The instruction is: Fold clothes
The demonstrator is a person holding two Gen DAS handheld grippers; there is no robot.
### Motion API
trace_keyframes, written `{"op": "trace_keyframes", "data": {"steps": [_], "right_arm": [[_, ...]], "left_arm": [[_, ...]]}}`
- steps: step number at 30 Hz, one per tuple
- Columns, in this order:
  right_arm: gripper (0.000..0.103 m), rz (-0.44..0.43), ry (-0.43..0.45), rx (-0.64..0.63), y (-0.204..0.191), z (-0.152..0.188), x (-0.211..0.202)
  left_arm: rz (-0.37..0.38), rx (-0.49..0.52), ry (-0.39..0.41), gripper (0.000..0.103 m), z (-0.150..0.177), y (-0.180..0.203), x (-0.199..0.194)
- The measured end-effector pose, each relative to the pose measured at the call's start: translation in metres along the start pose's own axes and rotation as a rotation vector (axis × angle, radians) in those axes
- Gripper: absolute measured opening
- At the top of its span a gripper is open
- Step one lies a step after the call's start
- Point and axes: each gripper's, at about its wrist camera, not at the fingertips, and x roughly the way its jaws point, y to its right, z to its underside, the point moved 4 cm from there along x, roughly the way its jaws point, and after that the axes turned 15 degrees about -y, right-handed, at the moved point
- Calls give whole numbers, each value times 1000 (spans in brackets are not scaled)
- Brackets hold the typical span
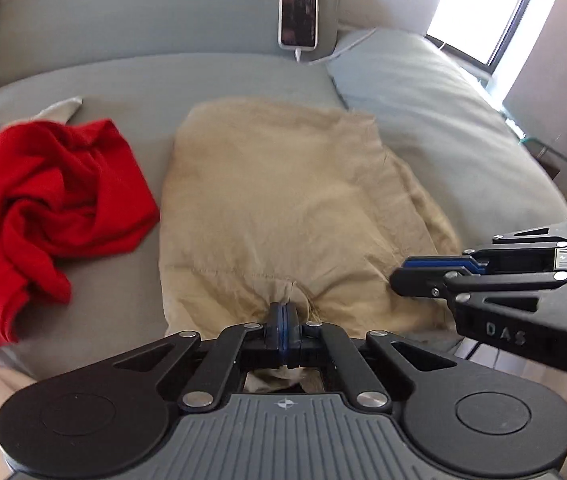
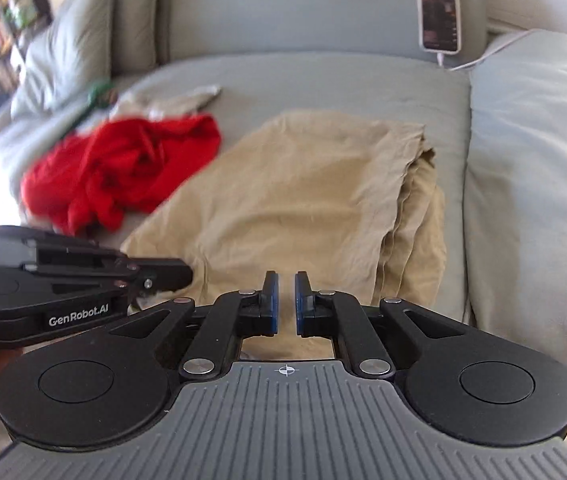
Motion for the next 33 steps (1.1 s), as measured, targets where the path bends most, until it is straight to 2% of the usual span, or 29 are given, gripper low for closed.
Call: {"op": "trace_keyframes", "data": {"steps": [1, 5, 7, 11, 12, 14, 16, 17, 18, 22, 25, 28, 32, 33], "right_arm": [[4, 58, -52, -51, -6, 6, 12], [4, 107, -63, -95, -10, 14, 12], [5, 80, -42, -64, -4, 8, -4], [10, 33, 21, 7, 11, -6, -33], [16, 31, 51, 29, 18, -12, -38], [27, 40, 98, 65, 31, -28, -42], [27, 50, 130, 86, 42, -45, -37], [27, 47, 146, 93, 45, -54, -32], [26, 32, 159, 96, 49, -61, -27], [14, 36, 168, 38, 47, -88, 3], [14, 38, 167, -31, 40, -104, 30], [13, 28, 146, -64, 41, -111, 62], [0, 242, 129, -11, 75, -102, 87], [0, 239, 117, 69, 91, -102, 84]], "left_arm": [[-2, -3, -4, 0, 2, 0, 3], [-2, 6, -6, 0, 4, -1, -4], [10, 14, 16, 0, 1, -1, -20], [31, 1, 82, 6, -11, -6, -49], [32, -16, 108, 6, -18, -9, -51], [25, -21, 142, 11, -34, -10, -38], [17, -24, 165, 11, -49, -11, -24], [16, -18, 125, 10, -49, -10, -8], [13, -10, 96, 10, -49, -8, 6], [-10, 28, 149, 9, -33, -4, 15], [24, 4, 156, 9, -32, -11, 15], [24, 11, 148, 10, -34, -10, 15], [10, 17, 150, 10, -33, -8, 15], [7, 17, 150, 10, -33, -8, 15]]}}
